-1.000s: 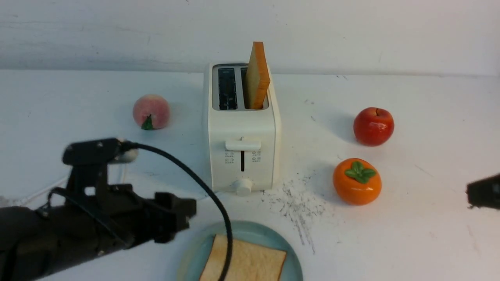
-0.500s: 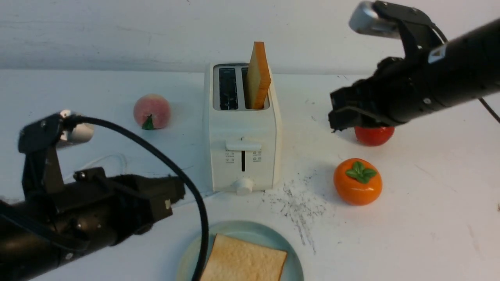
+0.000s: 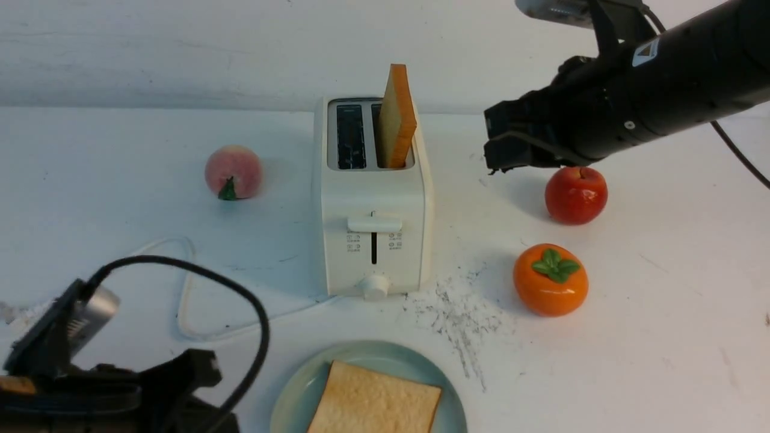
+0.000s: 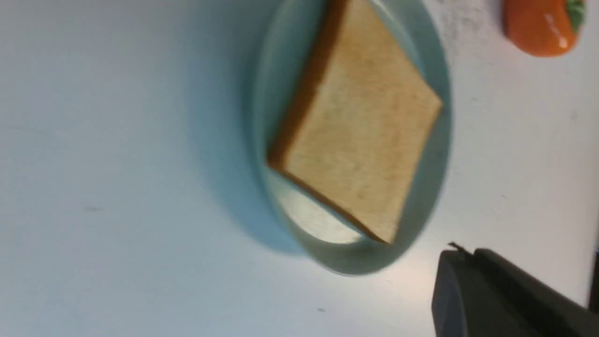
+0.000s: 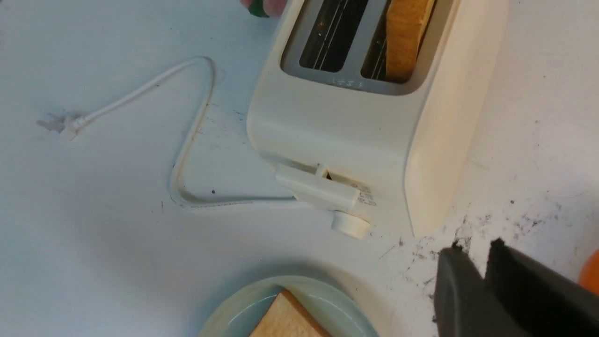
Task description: Take toasted bread from bread machine on white table place on plate.
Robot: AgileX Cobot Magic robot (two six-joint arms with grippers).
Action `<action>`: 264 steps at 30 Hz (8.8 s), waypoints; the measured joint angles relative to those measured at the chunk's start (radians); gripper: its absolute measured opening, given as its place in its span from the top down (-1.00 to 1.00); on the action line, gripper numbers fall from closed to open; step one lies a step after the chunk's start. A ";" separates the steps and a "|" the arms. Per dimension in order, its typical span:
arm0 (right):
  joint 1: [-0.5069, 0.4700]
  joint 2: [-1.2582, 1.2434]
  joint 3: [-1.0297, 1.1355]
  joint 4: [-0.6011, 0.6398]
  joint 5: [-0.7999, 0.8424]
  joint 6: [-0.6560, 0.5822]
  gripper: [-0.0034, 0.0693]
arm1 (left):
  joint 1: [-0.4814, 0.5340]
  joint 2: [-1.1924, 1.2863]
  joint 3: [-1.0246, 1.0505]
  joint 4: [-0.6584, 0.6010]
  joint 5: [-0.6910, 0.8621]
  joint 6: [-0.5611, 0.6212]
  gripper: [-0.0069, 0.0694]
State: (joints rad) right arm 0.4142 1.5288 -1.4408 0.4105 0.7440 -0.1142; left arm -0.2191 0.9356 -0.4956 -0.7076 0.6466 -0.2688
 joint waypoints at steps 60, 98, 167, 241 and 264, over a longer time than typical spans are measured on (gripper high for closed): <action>0.010 0.017 -0.240 0.300 0.507 -0.357 0.60 | 0.149 -0.345 -0.192 0.411 0.226 0.138 0.86; 0.010 0.366 0.058 0.353 0.338 -0.612 -0.62 | 0.149 -0.345 -0.192 0.439 0.279 0.192 0.86; 0.009 -1.388 0.914 -0.842 -0.416 0.554 0.84 | 0.129 -0.345 -0.192 0.399 0.130 0.201 0.82; 0.009 -1.389 0.915 -0.411 -0.514 0.237 0.61 | 0.071 -0.945 0.525 0.605 -0.261 0.155 0.69; -0.409 -1.539 1.456 -0.487 -0.358 0.214 0.54 | 0.071 -0.946 0.526 0.607 -0.258 0.155 0.63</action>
State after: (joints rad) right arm 0.0049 -0.0099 0.0150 -0.0765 0.3861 0.0994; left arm -0.1485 -0.0107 0.0306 -0.1006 0.3883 -0.1142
